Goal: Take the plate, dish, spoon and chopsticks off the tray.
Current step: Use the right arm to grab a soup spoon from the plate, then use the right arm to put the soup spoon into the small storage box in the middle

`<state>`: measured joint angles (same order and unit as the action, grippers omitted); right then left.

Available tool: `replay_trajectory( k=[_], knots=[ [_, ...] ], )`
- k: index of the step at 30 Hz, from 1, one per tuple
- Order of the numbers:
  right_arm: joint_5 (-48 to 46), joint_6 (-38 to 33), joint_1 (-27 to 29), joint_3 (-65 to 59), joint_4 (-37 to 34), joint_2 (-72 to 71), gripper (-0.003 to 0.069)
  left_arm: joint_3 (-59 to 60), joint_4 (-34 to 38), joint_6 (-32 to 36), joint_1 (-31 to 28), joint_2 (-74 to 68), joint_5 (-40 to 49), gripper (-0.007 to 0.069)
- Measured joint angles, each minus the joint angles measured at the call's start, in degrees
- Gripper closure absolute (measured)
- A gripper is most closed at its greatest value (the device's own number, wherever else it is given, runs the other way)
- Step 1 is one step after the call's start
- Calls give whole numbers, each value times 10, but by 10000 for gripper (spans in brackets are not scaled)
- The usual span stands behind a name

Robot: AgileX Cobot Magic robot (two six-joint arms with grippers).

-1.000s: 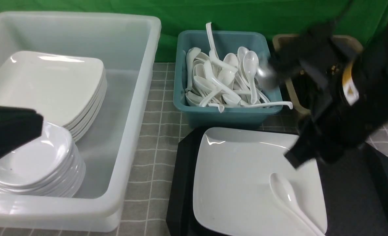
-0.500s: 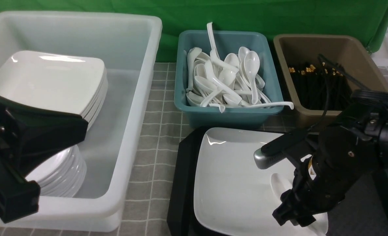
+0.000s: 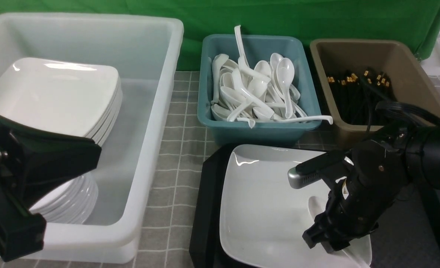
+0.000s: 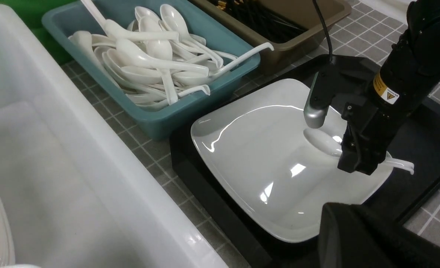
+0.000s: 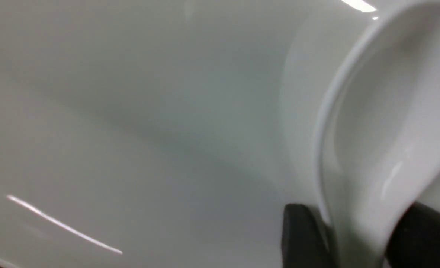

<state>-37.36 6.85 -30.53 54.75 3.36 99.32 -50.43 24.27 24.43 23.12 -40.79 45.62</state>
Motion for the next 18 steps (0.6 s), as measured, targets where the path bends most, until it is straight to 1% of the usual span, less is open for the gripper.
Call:
replay_trajectory(
  k=[2, 7, 10, 11, 14, 18],
  knots=[
    [0, -17, 0, 2, -4, 1, 413, 0, 3, 0, 0, 0, 4, 615],
    [-19, -33, -6, 9, -7, -23, 415, 0, 6, 10, 0, 0, 10, 615],
    [-14, -33, -10, 46, -30, -69, 415, 0, 6, 25, 1, 0, 3, 615],
    [8, -33, -11, 59, -34, -80, 415, 0, 6, 29, 2, 0, -1, 615],
    [124, -25, -3, 107, -44, -96, 415, 0, 8, 55, 3, 0, -9, 615],
    [358, -15, 28, 162, -46, -57, 415, 0, 9, 74, 3, 0, -10, 615]
  ],
)
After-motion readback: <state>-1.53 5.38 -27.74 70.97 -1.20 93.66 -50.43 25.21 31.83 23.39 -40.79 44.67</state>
